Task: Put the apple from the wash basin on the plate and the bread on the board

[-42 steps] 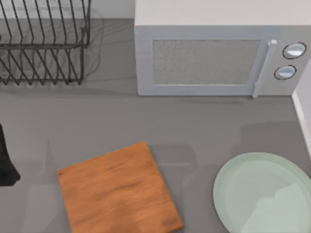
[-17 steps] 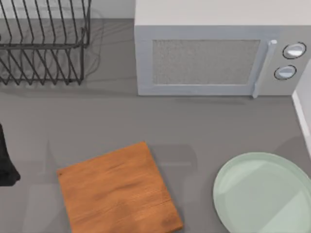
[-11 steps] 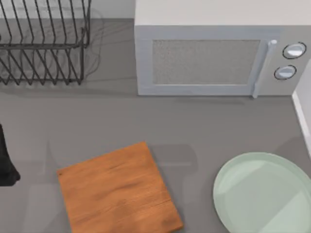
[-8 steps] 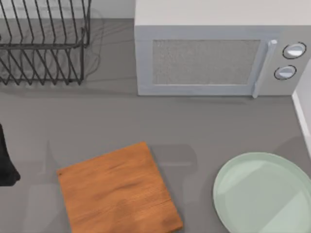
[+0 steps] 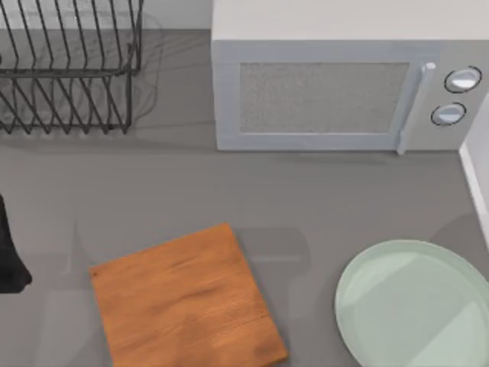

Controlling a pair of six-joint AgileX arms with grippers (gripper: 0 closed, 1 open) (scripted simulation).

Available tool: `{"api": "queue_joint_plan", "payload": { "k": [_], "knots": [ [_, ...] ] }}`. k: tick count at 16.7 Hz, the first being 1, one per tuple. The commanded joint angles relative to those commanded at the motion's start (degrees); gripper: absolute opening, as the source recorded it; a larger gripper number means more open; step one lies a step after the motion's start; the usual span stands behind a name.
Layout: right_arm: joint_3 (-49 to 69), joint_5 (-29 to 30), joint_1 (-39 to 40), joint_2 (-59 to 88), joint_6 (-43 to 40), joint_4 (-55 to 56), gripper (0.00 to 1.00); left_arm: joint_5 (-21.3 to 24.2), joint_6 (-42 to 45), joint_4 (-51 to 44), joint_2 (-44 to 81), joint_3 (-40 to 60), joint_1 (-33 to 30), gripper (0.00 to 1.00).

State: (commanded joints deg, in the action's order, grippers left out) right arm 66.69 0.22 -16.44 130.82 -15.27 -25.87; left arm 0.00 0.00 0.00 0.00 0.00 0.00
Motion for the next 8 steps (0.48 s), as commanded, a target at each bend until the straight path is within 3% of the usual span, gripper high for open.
{"api": "queue_joint_plan", "payload": {
  "k": [8],
  "knots": [
    [1.17,-0.83,0.09,-4.28,0.47,-2.49,0.00,0.00,0.00,0.00,0.00,0.00,0.00,1.00]
  ]
}}
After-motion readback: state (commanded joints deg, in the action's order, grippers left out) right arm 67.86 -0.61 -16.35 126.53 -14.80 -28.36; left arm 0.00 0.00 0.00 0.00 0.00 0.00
